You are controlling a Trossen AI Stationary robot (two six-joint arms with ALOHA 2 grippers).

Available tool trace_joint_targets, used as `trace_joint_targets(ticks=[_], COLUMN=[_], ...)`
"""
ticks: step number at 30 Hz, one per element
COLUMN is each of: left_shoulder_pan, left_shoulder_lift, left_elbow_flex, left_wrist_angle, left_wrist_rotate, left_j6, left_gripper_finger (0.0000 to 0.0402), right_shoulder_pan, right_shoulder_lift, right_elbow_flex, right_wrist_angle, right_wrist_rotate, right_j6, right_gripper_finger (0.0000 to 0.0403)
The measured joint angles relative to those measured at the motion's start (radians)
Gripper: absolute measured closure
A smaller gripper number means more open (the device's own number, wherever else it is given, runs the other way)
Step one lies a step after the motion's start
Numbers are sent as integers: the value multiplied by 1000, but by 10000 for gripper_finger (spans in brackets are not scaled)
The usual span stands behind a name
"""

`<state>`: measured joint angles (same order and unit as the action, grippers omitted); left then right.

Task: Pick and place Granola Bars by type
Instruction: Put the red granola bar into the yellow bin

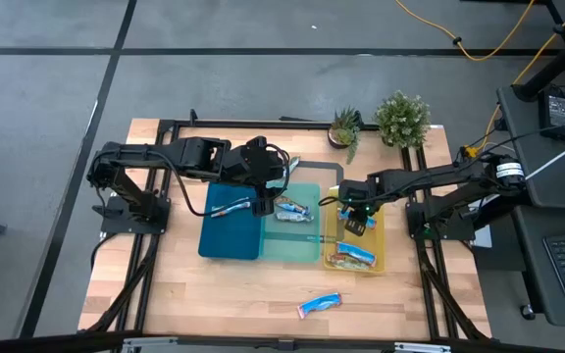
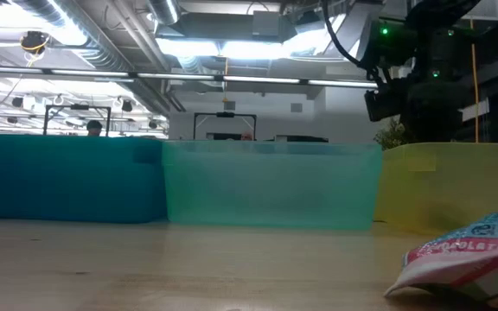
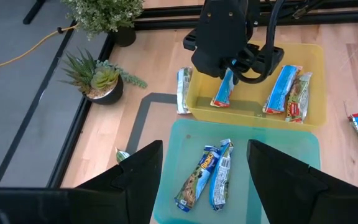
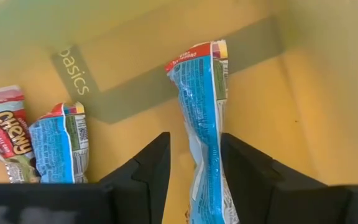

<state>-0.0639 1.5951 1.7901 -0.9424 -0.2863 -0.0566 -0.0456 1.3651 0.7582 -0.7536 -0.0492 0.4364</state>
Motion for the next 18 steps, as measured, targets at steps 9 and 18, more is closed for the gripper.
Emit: trace_joint_targets(ticks=[9,18], left_shoulder_pan=[0,0], left_shoulder_lift=[0,0], left_elbow_flex=[0,0], left_wrist_angle=[0,0], left_wrist_rotate=[0,0], left_j6=[1,19], left_gripper_finger=[176,176], right_shoulder_pan=[17,161], right_shoulder_lift=[-58,-289], right_elbow_flex=[0,150], right_wrist_angle=[-75,-318], right_wrist_rotate=[-51,37], right_j6=[-1,38], right_gripper_finger=[258,258])
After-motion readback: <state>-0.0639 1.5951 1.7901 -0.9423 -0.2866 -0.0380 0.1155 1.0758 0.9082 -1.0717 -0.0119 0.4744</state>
